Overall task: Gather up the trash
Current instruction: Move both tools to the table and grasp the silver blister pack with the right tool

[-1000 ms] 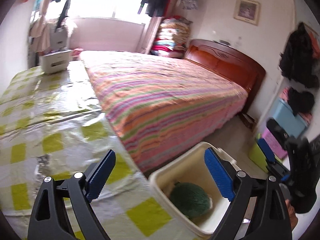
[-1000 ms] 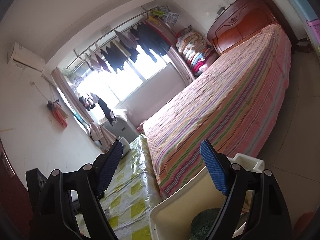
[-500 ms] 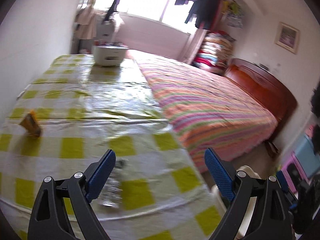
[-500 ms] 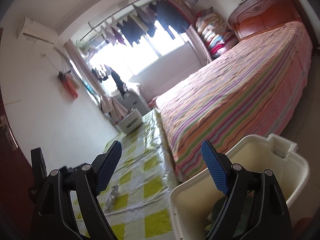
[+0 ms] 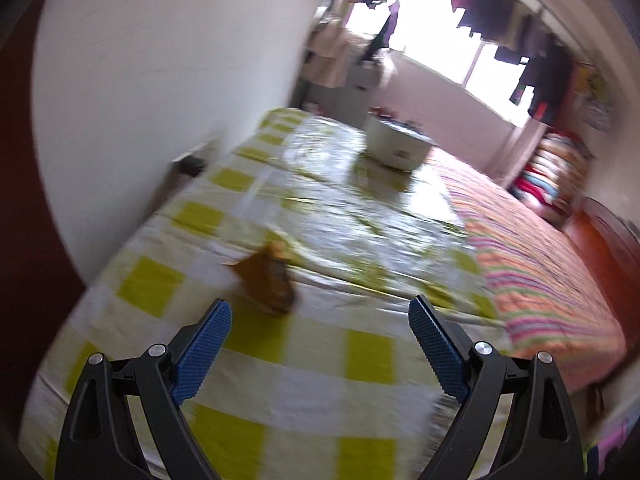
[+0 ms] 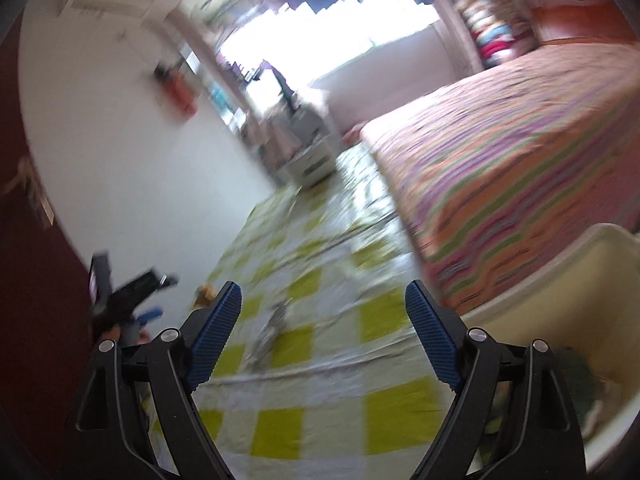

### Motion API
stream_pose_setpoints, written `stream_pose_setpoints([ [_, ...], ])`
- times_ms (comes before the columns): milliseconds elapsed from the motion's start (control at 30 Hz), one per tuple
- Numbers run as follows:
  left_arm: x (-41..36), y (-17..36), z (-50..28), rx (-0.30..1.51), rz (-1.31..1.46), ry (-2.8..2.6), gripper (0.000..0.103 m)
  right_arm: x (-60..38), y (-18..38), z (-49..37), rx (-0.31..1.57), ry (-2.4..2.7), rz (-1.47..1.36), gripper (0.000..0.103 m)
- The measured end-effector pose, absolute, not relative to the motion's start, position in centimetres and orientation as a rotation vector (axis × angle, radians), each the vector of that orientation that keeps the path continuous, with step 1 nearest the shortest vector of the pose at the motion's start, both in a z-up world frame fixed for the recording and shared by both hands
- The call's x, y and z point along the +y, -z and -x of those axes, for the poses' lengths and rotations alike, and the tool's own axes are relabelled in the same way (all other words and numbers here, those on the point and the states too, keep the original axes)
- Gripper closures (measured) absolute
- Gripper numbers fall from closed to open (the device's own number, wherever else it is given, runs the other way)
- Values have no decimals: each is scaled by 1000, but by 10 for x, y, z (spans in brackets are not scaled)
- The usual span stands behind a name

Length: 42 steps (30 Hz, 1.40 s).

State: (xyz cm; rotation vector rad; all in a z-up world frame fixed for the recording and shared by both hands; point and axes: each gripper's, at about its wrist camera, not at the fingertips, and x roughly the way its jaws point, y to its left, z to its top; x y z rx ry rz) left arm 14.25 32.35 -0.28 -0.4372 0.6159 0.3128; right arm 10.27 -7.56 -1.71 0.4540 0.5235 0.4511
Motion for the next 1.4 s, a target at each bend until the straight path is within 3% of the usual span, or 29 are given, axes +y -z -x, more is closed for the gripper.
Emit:
stream_pose_setpoints([
  [433,362,16,-138,651,485,-359,15,104,41,-177,818,-649,-99,20],
  [733,377,18,-139,652,492,-405,15,138,64,-211,918,-580,52,22],
  [900,384,19,-143,651,486,-439,15,151,62,-213,920,-546,141,33],
  [1067,379,21,-156,662,414,-454,15,153,71,-219,955,-542,167,36],
  [1133,379,23,-162,674,419,-448,15,151,74,-219,966,-544,168,42],
  [1167,379,24,-165,679,424,-446,15,151,74,-220,971,-545,169,52],
  [1200,379,25,-166,681,426,-444,15,150,73,-219,963,-544,179,56],
  [1400,374,27,-179,698,422,-436,15,148,69,-220,946,-569,181,72],
])
